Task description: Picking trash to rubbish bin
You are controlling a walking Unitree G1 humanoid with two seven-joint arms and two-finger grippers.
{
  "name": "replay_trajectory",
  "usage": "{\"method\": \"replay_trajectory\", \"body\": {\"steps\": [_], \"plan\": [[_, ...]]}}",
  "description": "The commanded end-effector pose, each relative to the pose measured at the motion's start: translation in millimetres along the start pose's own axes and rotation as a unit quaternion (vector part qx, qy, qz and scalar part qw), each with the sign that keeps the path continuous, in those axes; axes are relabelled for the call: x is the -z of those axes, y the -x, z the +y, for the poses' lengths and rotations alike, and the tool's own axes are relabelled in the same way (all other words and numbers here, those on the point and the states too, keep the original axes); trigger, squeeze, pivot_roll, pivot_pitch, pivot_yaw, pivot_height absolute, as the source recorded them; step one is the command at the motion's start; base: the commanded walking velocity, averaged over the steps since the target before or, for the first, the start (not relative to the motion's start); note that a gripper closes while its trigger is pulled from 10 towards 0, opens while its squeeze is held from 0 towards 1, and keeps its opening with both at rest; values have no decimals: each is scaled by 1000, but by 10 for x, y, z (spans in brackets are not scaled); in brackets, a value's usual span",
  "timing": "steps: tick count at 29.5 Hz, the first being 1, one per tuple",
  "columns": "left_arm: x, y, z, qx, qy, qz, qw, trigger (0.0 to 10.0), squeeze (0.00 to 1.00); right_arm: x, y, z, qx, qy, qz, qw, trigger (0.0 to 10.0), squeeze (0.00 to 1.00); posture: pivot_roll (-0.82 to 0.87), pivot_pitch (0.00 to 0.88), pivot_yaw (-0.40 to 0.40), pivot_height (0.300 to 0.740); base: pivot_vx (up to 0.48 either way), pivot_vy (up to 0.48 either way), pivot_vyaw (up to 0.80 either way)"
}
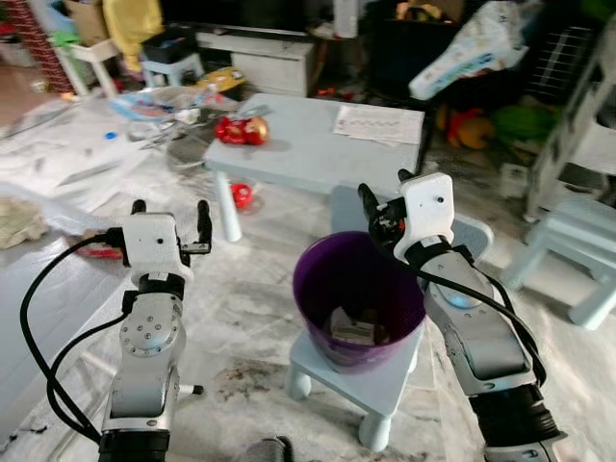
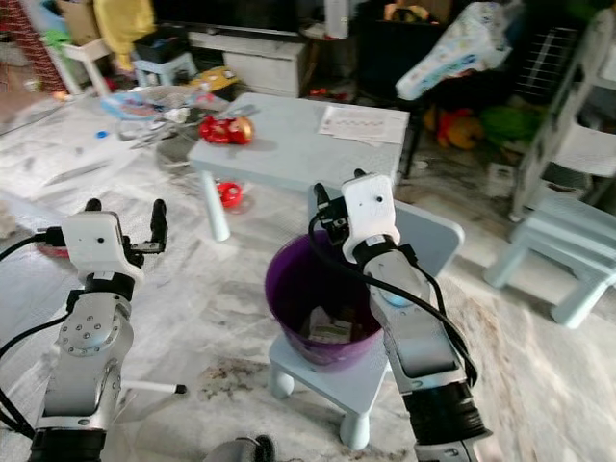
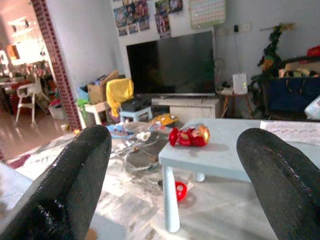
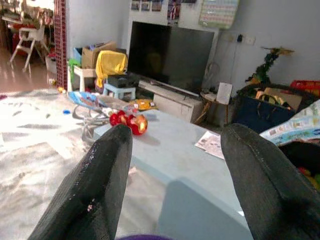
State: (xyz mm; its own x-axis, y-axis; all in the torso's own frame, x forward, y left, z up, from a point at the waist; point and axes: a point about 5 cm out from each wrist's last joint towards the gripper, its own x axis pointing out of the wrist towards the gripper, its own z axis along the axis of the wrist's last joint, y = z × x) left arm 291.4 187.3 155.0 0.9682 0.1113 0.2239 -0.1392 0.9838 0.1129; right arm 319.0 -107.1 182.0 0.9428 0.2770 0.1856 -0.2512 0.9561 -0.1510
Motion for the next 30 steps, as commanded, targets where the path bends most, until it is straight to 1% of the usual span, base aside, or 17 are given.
{"method": "replay_trajectory", "body": {"steps": [1,13,18,24,30], "plan": [[-4,10,53,-10,-3,5,1000,10000,0,-3,-16,23,-2,-1,-1,1000,10000,0,-32,51,44,740,0,0,800],[-38,14,47,-6,2,11,1000,10000,0,14,-44,9,4,-12,-1,1000,10000,0,-24,52,47,740,0,0,800],[-45,10,67,-15,-4,15,1000,10000,0,18,-48,16,5,-17,-2,1000,10000,0,-20,53,49,740,0,0,800],[-90,-1,108,-34,-25,7,999,10000,0,10,-70,23,4,-20,-5,1000,10000,0,-13,56,47,740,0,0,800],[-116,-8,135,-46,-28,2,999,10000,0,-11,-88,32,-1,-21,-8,1000,10000,0,-13,56,42,740,0,0,800]]}}
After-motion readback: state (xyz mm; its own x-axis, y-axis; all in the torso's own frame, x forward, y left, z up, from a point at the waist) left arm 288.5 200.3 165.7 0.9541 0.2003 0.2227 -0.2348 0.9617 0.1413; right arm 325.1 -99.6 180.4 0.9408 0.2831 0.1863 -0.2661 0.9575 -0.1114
